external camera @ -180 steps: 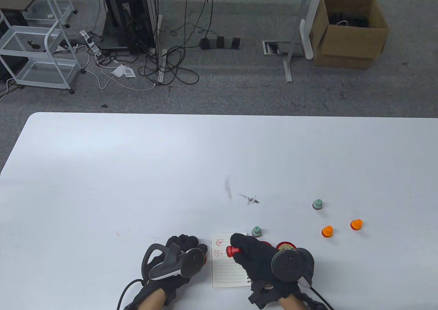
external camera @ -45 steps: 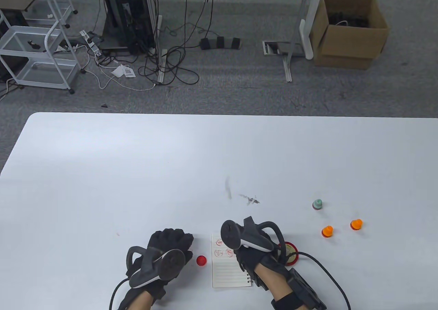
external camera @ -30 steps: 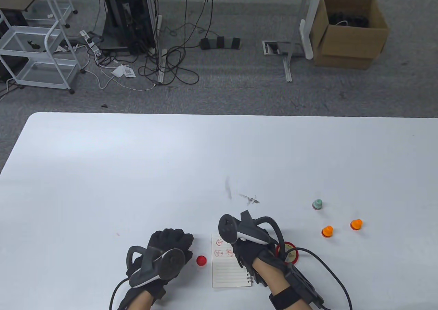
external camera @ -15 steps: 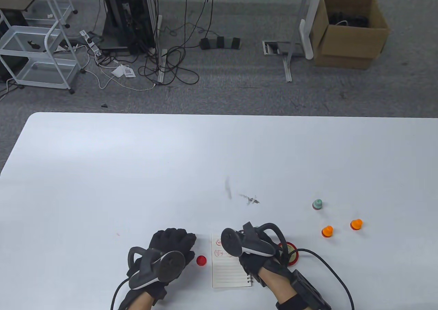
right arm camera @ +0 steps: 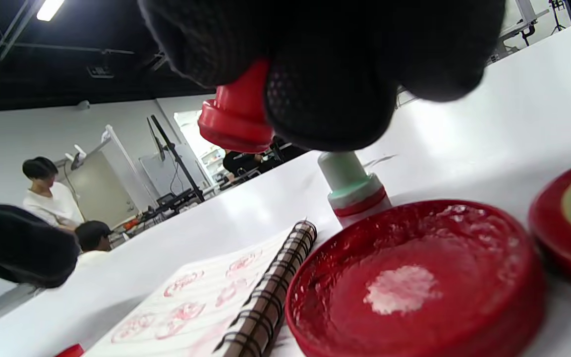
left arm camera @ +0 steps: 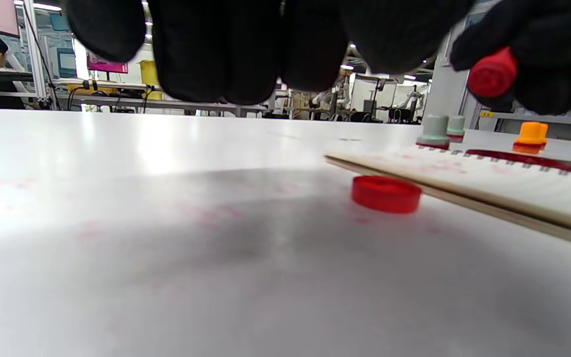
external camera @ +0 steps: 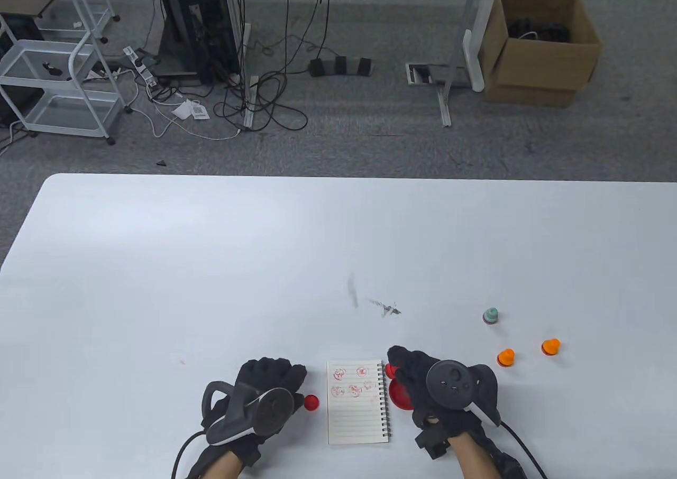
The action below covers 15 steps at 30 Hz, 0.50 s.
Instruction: Stamp reward stamp onto notebook
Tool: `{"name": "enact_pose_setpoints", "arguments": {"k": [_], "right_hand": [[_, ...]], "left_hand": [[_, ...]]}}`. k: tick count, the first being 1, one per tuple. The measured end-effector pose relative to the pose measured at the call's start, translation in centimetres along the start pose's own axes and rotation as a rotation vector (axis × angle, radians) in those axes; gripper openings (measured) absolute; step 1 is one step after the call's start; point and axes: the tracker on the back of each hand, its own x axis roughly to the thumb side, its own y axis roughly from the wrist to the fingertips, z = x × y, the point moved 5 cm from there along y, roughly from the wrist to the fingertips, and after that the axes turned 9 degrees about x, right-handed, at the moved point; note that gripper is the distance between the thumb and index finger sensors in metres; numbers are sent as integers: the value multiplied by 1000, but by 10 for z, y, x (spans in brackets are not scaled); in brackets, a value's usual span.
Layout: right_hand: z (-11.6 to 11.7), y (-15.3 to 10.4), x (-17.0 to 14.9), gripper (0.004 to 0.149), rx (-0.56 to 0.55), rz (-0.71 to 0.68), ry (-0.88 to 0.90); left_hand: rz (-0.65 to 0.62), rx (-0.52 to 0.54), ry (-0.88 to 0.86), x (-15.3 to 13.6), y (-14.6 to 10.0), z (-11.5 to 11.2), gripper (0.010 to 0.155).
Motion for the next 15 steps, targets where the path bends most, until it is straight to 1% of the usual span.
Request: {"name": "enact_pose_setpoints", "arguments": {"k": [4,6,10,15], "right_hand": [[-8,-4,4,48,-38,-17,-22],[-9,-5,6,48,-49,-29,-27],[-9,-6,8,48,-48,-35,-51],[-6,-5,10,48,-34,-40,-73]], "left_hand": [[-13,-21,3,5,1,-4,60],[-17,-52,11,7,2,-11,61],[-31,-122,14,13,4,-23,64],[-57,-166,22,22,6,-33,65]]}}
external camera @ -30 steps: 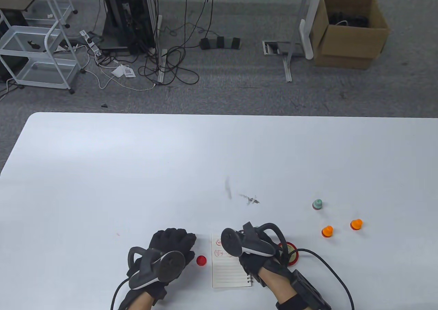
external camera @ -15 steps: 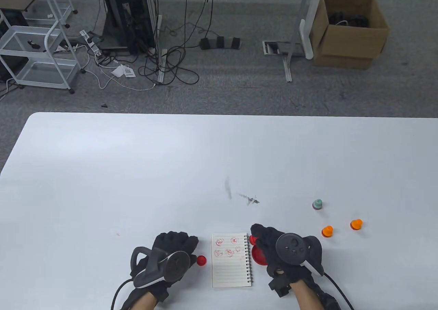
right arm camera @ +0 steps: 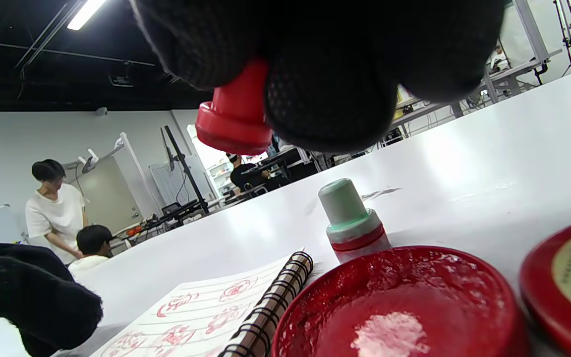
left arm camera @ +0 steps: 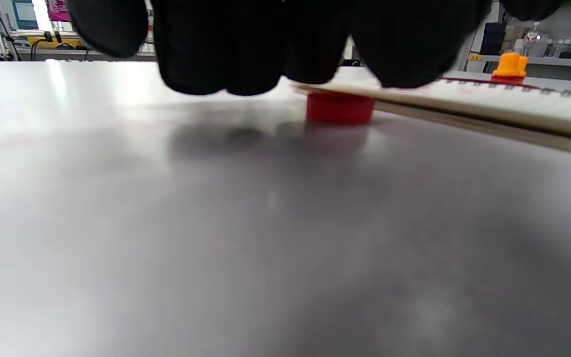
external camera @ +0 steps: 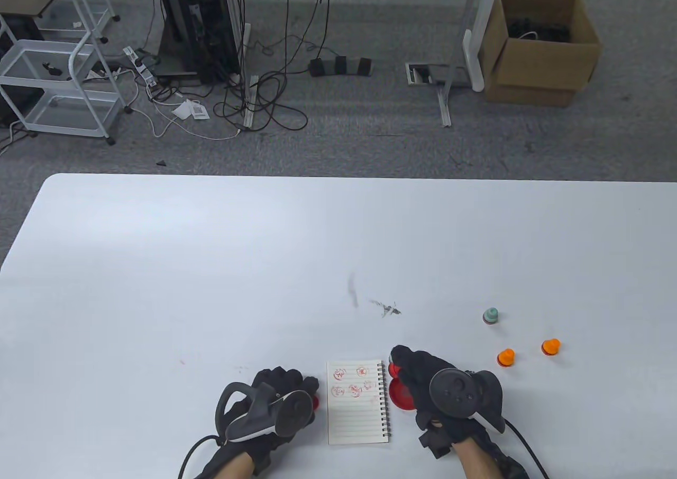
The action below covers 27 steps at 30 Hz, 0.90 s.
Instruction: Stamp reward stamp onto notebook
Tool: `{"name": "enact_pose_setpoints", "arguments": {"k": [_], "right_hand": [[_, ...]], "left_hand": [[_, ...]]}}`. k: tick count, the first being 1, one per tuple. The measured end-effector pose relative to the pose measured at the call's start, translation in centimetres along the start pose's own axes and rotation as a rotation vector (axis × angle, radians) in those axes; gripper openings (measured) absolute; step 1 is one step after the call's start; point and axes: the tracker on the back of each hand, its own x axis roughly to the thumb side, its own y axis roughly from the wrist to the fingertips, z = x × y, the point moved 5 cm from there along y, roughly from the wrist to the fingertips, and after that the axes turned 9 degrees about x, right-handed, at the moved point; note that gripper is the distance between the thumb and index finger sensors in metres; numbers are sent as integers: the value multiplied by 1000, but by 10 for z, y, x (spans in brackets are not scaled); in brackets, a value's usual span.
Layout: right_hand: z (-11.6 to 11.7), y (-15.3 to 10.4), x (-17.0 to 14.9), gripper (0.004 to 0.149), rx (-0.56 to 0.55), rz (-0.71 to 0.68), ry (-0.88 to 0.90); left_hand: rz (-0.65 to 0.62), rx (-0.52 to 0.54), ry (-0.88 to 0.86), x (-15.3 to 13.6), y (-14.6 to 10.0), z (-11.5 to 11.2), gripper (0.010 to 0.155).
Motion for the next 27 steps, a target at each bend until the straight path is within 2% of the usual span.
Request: {"name": "enact_pose_setpoints", "arguments": {"k": [4,8,12,21,23,27], "right_hand": [[0,0,0,48,3,-2,-4],[1,1,0,48,8,-3,-1],[3,1,1,48,20,-7,-2],[10,3,8,48,41,-18,-11],[10,3,9,48,41,-20,-11],[10,3,9,48,44,-23,-12]], "left_hand": [[28,-4,89,2,4,-4,67],[35,-10,80,2,6,-6,67],[42,-41,2,-5,8,-9,67],[45,-36,29,2,9,-8,62],[33,-20,14,3,8,-6,61],[45,103,-21,0,4,12,62]]}}
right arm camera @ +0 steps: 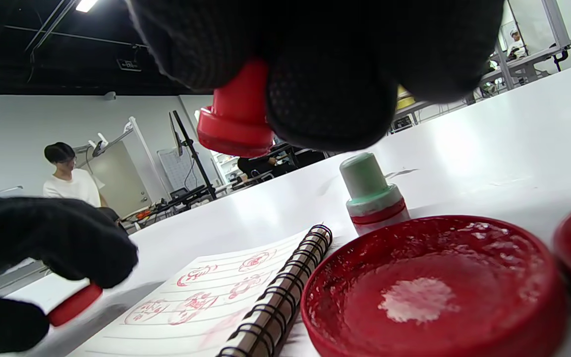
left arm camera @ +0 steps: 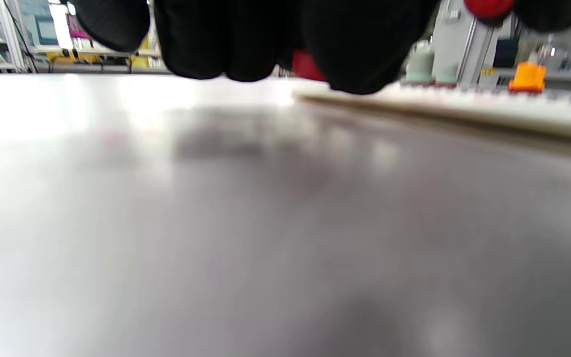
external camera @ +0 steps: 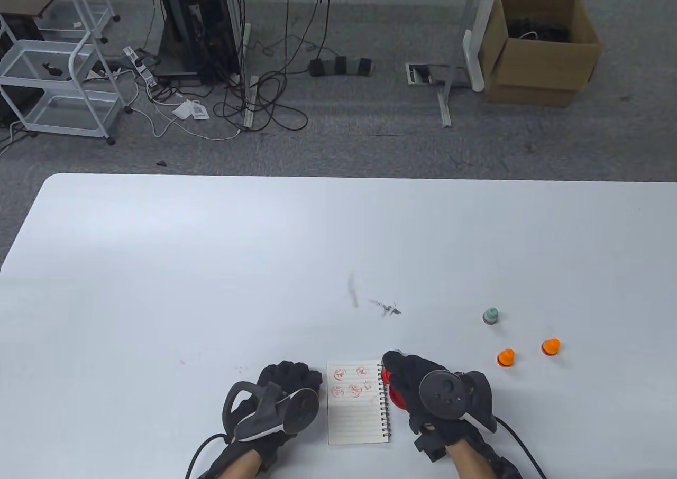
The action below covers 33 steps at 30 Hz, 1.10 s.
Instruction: Stamp reward stamp onto notebook
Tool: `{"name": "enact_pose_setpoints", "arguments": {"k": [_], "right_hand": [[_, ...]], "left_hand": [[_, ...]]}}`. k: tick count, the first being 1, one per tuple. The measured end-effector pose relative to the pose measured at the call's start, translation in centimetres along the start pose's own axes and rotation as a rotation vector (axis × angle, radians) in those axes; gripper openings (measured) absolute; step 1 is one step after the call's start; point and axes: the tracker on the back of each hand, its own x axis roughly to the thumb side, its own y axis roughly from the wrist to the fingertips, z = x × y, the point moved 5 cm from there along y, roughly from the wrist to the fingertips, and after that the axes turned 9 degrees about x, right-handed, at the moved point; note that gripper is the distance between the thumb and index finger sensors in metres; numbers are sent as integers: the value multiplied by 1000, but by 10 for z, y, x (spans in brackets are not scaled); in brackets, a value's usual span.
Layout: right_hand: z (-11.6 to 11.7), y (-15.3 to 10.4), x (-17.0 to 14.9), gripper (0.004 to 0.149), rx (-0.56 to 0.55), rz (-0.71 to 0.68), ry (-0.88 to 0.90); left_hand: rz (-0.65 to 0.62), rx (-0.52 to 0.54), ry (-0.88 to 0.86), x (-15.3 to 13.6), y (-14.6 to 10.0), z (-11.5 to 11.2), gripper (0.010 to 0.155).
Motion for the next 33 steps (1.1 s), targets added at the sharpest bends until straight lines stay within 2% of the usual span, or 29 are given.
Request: {"name": "enact_pose_setpoints", "arguments": {"k": [7,13,21,27,33], "right_hand": [[1,0,2,48,2,-7,1],[6,0,11,48,34,-40,101],[14,0,36,49,69,-126,231],[19,1,48,53,78,-153,313],[22,1,51,53,82,-177,378]], "left_hand": [[35,132,-141,-12,-7,18,62],[41,170,-321,-14,-7,24,61],[17,159,-527,-7,-4,22,62],[-6,143,-609,-3,-3,18,63],[-26,162,-627,0,-3,18,66]]}}
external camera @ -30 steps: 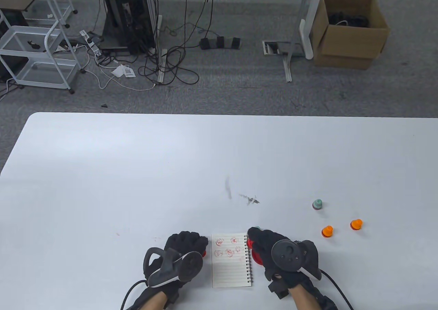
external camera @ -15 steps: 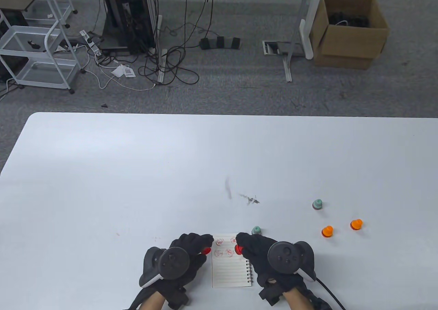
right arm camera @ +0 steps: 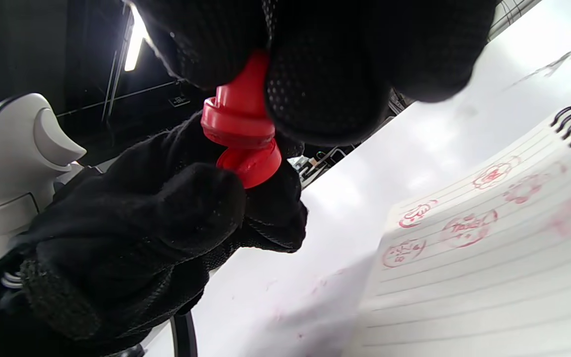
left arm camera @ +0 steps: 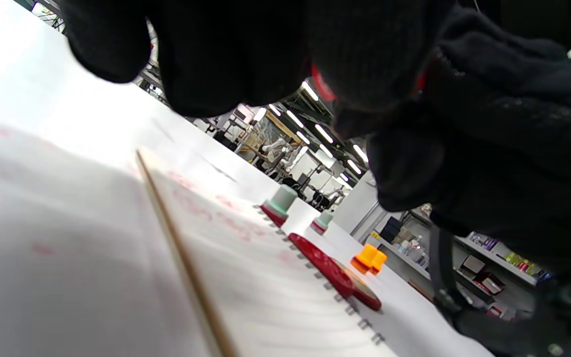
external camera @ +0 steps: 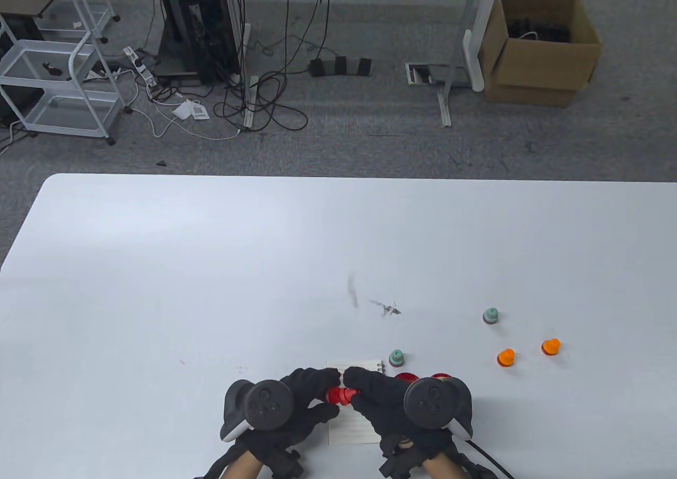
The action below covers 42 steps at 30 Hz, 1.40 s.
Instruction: Stamp reward stamp onto notebook
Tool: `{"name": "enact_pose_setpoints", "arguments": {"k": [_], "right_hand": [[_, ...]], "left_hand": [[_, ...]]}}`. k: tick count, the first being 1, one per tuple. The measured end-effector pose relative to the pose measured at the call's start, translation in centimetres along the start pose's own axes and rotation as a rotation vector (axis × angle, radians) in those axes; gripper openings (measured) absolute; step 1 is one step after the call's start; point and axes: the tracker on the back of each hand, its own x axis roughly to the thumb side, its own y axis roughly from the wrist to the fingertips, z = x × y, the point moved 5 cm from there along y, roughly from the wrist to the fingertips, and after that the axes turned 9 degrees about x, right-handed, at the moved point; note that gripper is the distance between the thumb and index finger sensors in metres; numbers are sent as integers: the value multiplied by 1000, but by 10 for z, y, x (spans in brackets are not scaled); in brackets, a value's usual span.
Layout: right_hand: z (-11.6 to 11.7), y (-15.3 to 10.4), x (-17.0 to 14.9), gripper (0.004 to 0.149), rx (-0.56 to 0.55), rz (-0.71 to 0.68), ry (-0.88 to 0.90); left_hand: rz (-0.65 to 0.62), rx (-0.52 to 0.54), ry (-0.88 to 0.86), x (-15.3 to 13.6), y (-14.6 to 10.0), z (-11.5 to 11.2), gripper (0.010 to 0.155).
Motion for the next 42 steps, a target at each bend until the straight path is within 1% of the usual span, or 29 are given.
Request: {"name": "enact_pose_setpoints", "arguments": {"k": [9,20,34,35,36,37,39,40,42], "right_hand": [[1,1,1,52,-3,-14,17],[2,2,-1,52,16,-4,31],[0,2,-3,51,8,-2,46],[-2,2,-3,51,1,-1,44],[-5,2,-3,51,-10,1,40],[-11,3,-5,51,-38,12,35],[-19,7,-6,51,-59,30,7],[-29,14,-5,50,-65,45,-57],[-40,27,-3,51,-70,76,-150]], "left_hand": [[-8,3,-63,-1,0,-1,68],[-15,5,-53,-1,0,-2,68],[-22,5,-23,0,0,-3,69],[-19,8,-8,0,0,-2,72],[-15,13,43,0,0,0,74],[-20,5,203,0,-1,4,77],[-25,8,386,-2,-4,9,79],[-27,21,514,-5,-6,13,79],[-24,7,612,-9,-8,16,77]]}}
